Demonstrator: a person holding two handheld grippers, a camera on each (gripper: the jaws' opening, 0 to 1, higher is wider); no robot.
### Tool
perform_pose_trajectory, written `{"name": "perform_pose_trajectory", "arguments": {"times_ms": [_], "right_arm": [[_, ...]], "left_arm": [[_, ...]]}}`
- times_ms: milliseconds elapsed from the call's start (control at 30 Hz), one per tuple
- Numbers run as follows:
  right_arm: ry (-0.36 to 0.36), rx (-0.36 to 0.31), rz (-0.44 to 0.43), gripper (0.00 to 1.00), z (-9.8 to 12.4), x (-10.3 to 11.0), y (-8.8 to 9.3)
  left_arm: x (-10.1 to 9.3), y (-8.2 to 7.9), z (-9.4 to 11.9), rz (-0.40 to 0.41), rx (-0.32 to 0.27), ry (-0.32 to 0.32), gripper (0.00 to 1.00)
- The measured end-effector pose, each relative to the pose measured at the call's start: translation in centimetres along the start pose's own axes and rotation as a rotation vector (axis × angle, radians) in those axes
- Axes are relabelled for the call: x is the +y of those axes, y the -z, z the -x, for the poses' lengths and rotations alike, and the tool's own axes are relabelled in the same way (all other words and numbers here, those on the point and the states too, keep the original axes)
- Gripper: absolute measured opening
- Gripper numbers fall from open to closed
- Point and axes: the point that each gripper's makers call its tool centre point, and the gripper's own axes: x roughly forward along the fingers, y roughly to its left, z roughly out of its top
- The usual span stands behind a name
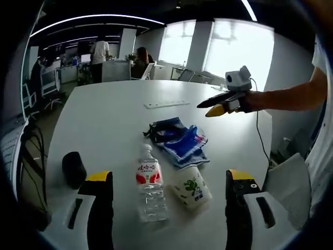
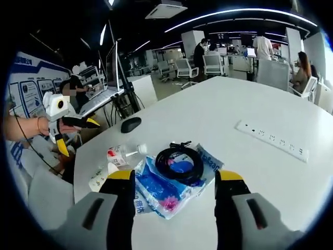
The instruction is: Arrange the tabletop items into an orderly group along one side of the table until the central work area is clear of visible clutter.
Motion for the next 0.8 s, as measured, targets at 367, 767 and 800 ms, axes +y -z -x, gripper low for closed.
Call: {"name": "perform_pose_trajectory", "arguments": {"times_ms": [367,767,800], "right_arm": [[-0.002,0.046,-0.018,0.55,-3.7,-0.7,-0.1],[0.021,0.094,-0.047,0.45,-6.8,-1.6,0.4],[0.026,0.102,-0.049,0.45,-7.1,-1.8,0.5]], "left_arm": [[0.7,0.7,-0.2,0.023,-0.004,-0.006,0.92],[1.1,1.2,0.2,0.046,-0.013,-0.014,0.92],[1.2,1.3,0.2,0.047,-0.013,-0.014,0.92]]}}
